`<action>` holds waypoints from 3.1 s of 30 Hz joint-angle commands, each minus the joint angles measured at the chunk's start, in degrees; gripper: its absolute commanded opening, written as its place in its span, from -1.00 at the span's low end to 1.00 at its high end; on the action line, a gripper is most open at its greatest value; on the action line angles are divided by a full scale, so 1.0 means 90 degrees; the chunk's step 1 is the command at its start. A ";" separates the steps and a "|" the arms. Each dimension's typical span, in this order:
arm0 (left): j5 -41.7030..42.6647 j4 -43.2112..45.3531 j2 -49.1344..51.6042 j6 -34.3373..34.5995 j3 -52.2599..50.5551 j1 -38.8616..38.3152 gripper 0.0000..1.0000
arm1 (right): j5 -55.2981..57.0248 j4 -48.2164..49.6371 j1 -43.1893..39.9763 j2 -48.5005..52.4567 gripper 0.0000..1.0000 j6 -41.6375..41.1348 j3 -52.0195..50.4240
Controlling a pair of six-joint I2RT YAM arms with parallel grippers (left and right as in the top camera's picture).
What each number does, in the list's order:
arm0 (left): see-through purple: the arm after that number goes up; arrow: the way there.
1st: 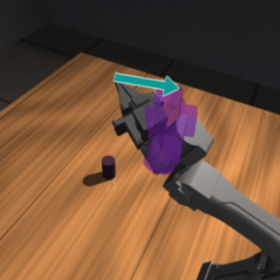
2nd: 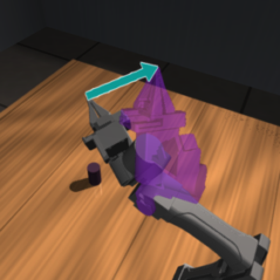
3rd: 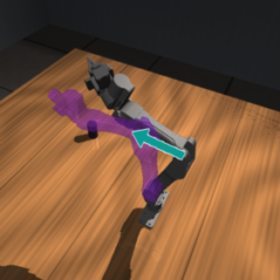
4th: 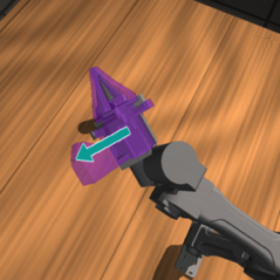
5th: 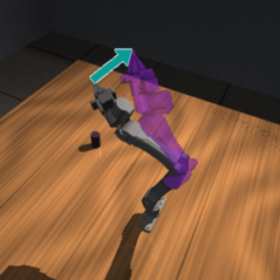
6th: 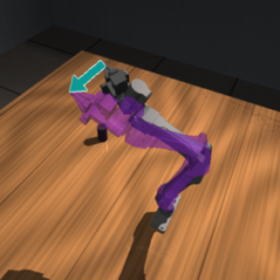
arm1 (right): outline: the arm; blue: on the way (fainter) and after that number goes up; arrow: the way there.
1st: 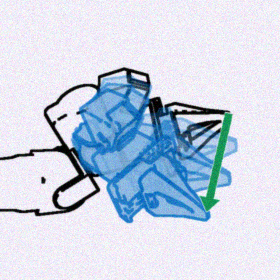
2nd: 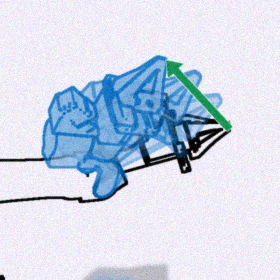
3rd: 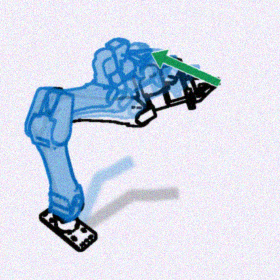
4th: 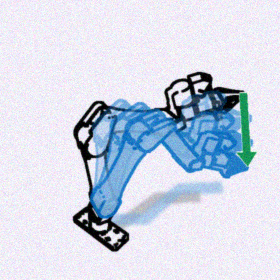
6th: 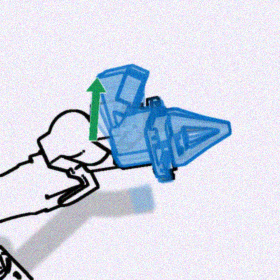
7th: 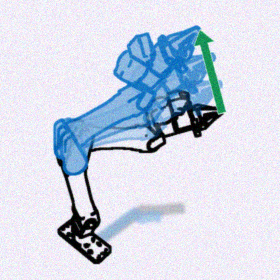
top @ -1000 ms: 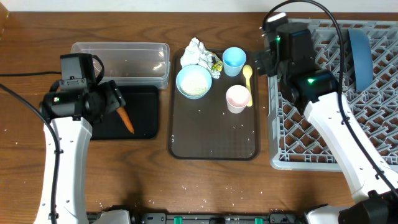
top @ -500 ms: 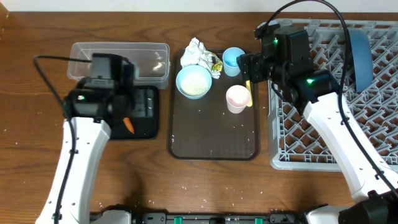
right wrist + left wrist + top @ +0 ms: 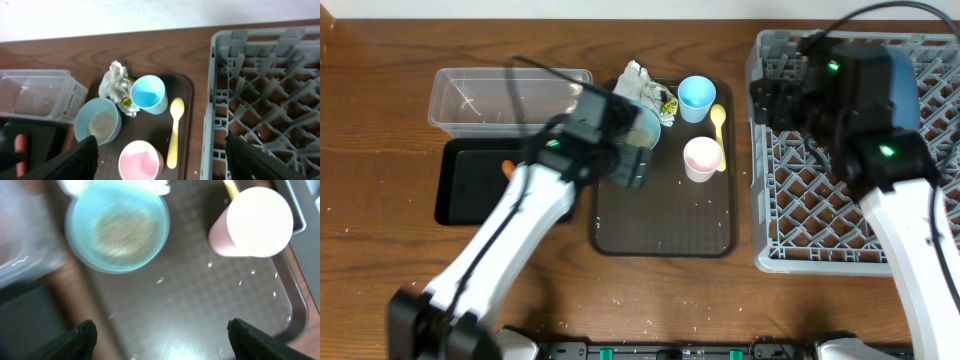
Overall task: Sort waste into correct bins and load items into the dishwasher rack
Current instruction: 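Reach the left gripper to the pink cup and grasp it, then lift the pink cup and hand it to the right gripper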
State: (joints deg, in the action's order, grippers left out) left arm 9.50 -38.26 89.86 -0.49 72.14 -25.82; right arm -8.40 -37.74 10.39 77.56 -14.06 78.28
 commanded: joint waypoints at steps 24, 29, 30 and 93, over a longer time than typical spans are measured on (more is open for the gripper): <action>0.1061 0.1226 0.2140 0.0500 0.0850 -0.0636 0.50 | 0.0036 -0.0748 -0.0027 -0.0158 0.59 -0.0002 0.0032; 0.1061 0.1409 0.2161 0.0782 0.0850 -0.0653 0.34 | 0.0121 -0.0843 -0.0029 -0.0158 0.58 -0.0005 0.0032; 0.1061 0.1413 0.2161 0.0784 0.0845 -0.0661 0.33 | 0.0121 -0.0869 -0.0029 -0.0158 0.58 -0.0005 0.0032; 0.7655 -0.0199 -0.0262 0.1904 0.0699 0.2599 -0.88 | -0.7189 0.2907 0.0648 0.1134 0.82 0.1005 -0.0270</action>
State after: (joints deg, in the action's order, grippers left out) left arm 78.56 -40.07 86.91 16.32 78.98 -2.46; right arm -74.48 -11.66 12.60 87.72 -6.24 75.92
